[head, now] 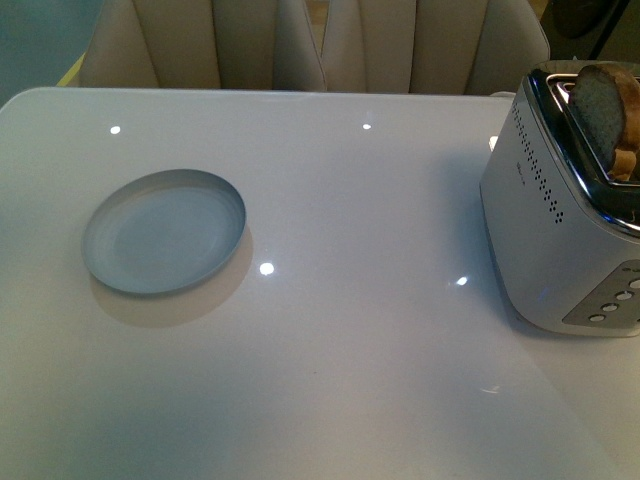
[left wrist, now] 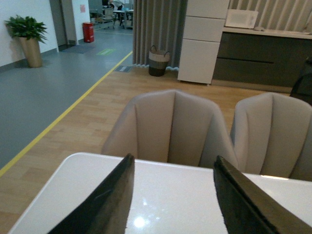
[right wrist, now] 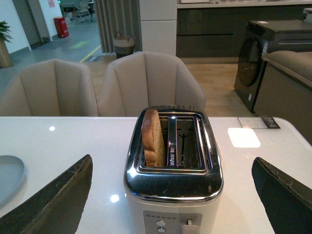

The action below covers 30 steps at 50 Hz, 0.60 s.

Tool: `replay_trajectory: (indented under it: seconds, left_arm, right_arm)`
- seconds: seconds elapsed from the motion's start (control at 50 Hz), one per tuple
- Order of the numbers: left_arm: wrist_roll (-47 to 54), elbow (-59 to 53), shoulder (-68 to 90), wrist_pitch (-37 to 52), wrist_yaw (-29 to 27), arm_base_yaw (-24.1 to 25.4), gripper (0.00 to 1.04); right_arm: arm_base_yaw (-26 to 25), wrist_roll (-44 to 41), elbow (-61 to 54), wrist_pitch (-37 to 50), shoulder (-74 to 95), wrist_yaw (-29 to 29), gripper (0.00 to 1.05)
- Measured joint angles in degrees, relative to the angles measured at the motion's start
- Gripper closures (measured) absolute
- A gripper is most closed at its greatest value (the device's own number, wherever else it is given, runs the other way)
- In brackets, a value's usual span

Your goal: Left arm holds plate, right arm toasts bread

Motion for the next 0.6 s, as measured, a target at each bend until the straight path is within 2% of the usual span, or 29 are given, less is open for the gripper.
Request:
replay_trajectory:
  seconds: [0.26,0.6]
  left_arm:
    - [1.6,-11.6,-8.6,0.6,0.0,0.1,1.02]
    - [1.9,-20.6,-21.4,-2.8,0.0,0.1,1.02]
  right_arm:
    - [0.0,0.0,0.0,0.0,0.0,0.0,0.09]
    - [0.0,0.0,0.0,0.0,0.0,0.0,0.09]
